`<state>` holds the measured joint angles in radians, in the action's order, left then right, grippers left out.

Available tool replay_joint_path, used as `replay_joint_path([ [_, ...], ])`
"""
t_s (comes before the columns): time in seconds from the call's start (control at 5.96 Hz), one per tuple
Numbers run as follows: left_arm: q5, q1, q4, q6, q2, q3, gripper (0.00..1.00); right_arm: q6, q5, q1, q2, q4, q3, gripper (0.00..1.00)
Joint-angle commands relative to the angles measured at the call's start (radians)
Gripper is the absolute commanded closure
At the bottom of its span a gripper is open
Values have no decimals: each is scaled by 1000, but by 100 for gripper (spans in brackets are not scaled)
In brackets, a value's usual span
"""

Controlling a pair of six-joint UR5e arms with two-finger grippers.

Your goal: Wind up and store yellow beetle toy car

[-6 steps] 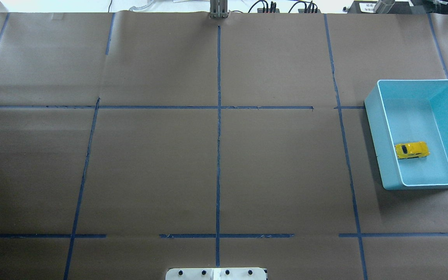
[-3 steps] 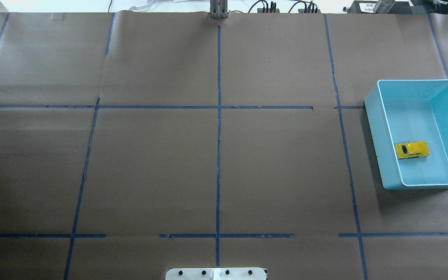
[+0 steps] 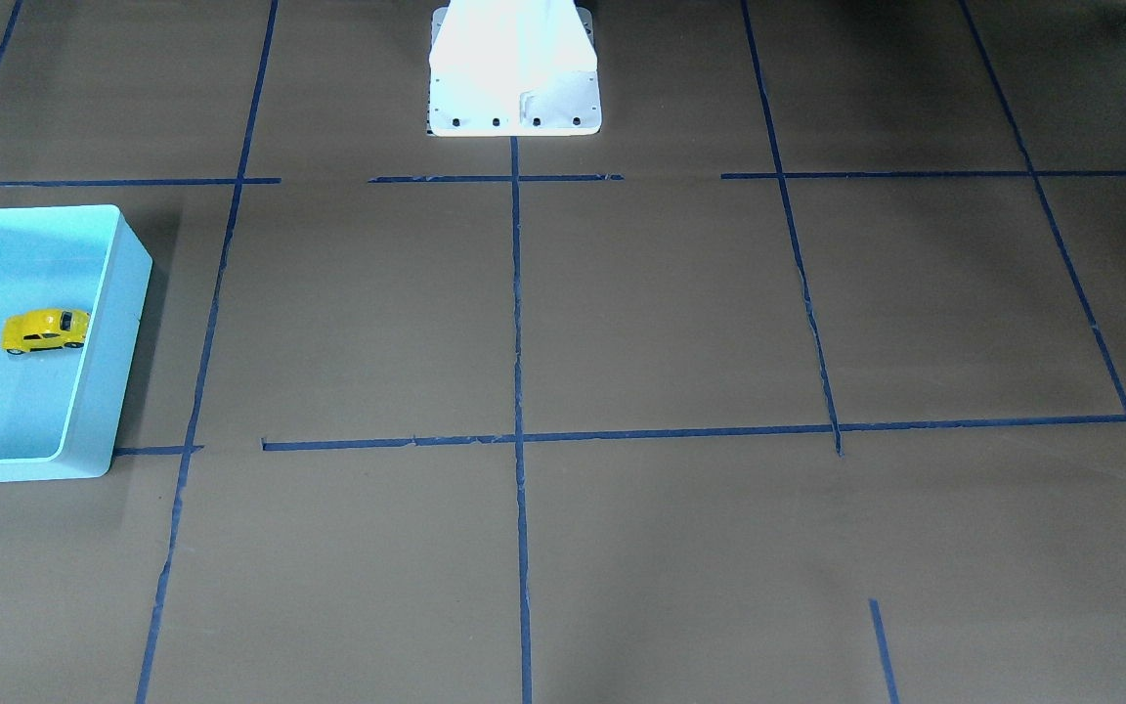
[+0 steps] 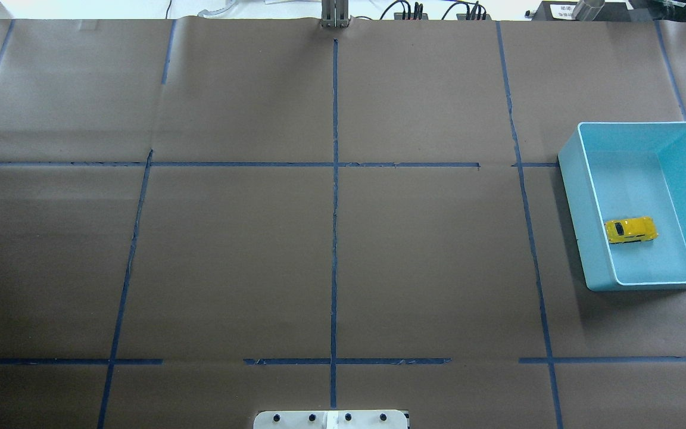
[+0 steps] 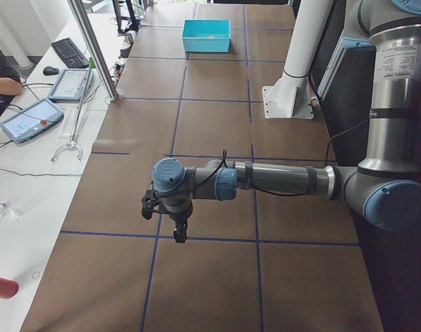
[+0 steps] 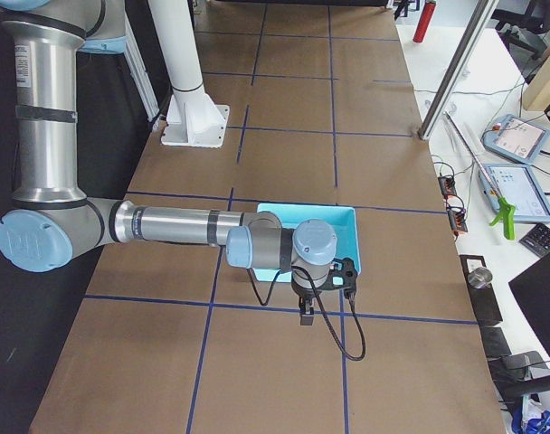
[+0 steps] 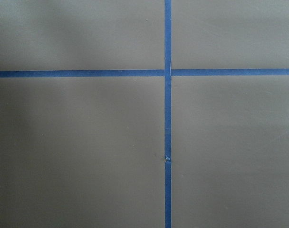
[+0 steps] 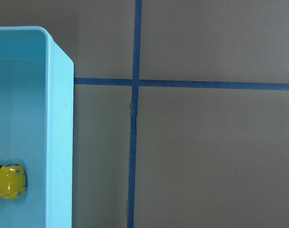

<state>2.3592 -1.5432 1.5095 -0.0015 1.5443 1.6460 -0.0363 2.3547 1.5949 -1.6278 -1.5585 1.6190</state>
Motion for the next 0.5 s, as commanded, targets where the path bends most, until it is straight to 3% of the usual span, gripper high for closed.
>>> replay_joint_path([
  [0.0, 0, 0, 0, 0, -1, 0, 0, 1, 0, -1, 0, 1, -4, 0],
  [0.34, 0, 0, 0, 0, -1, 0, 0, 1, 0, -1, 3, 1, -11, 0],
])
